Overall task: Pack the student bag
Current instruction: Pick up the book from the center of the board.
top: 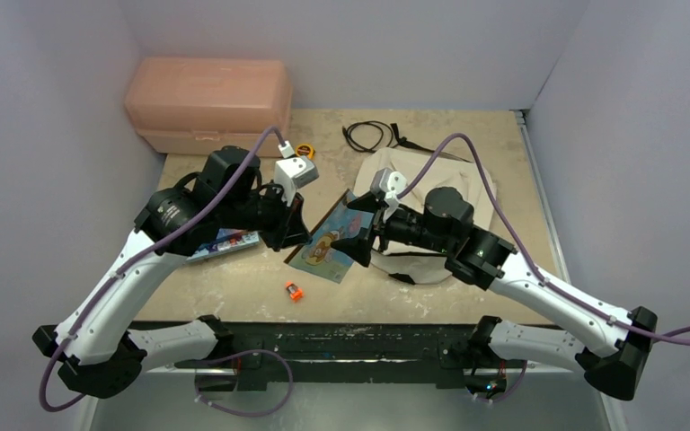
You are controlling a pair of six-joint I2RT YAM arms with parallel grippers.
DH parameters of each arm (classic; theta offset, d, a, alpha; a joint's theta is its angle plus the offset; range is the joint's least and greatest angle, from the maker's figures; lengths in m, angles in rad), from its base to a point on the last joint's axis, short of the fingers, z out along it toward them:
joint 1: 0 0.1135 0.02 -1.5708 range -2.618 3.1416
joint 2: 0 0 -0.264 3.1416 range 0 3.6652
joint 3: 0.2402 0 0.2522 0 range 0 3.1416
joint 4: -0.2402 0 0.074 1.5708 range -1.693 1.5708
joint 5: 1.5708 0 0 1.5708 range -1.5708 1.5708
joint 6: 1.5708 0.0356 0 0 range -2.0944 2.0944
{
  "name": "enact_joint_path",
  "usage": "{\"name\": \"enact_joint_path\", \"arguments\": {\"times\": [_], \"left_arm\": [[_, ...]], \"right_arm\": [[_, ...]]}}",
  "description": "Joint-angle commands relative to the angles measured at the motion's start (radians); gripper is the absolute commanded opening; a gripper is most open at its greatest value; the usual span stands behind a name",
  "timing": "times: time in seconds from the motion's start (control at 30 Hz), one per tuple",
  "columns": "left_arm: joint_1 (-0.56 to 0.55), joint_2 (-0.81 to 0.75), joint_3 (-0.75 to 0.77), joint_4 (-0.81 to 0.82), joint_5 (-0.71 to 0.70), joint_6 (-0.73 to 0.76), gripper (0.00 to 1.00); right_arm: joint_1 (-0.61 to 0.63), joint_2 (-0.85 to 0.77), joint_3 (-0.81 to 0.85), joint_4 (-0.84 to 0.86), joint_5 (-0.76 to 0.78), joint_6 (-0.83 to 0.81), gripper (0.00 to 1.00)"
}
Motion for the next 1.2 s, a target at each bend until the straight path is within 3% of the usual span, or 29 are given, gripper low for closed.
{"name": "enact_joint_path", "arguments": {"times": [0.0,0.27,0.53,0.7,0.8,1.0,1.1,1.17], "left_arm": [[0.000,-0.015,0.013,-0.010,0.163,0.076,0.00],[0.000,-0.032,-0.011,-0.062,0.164,0.126,0.00],[0.000,-0.008,0.016,-0.066,0.138,0.157,0.00],[0.000,-0.012,0.018,-0.083,0.156,0.201,0.00],[0.000,-0.023,0.009,-0.095,0.146,0.223,0.00],[0.000,-0.032,-0.016,-0.098,0.151,0.243,0.00],[0.000,-0.017,-0.029,-0.093,0.158,0.243,0.00],[-0.001,-0.009,-0.036,-0.089,0.164,0.243,0.00]], "right_arm": [[-0.003,-0.025,-0.019,0.046,-0.023,0.015,0.96],[-0.050,-0.089,-0.022,0.033,-0.042,-0.034,0.97],[-0.059,-0.048,-0.036,0.004,-0.398,-0.129,0.90],[-0.076,-0.005,-0.019,-0.024,-0.484,-0.147,0.74],[-0.107,0.018,-0.001,-0.044,-0.595,-0.141,0.53],[-0.124,0.037,0.018,-0.102,-0.680,-0.151,0.24],[-0.123,0.051,0.037,-0.136,-0.716,-0.161,0.00],[-0.124,0.058,0.045,-0.156,-0.728,-0.162,0.00]]}}
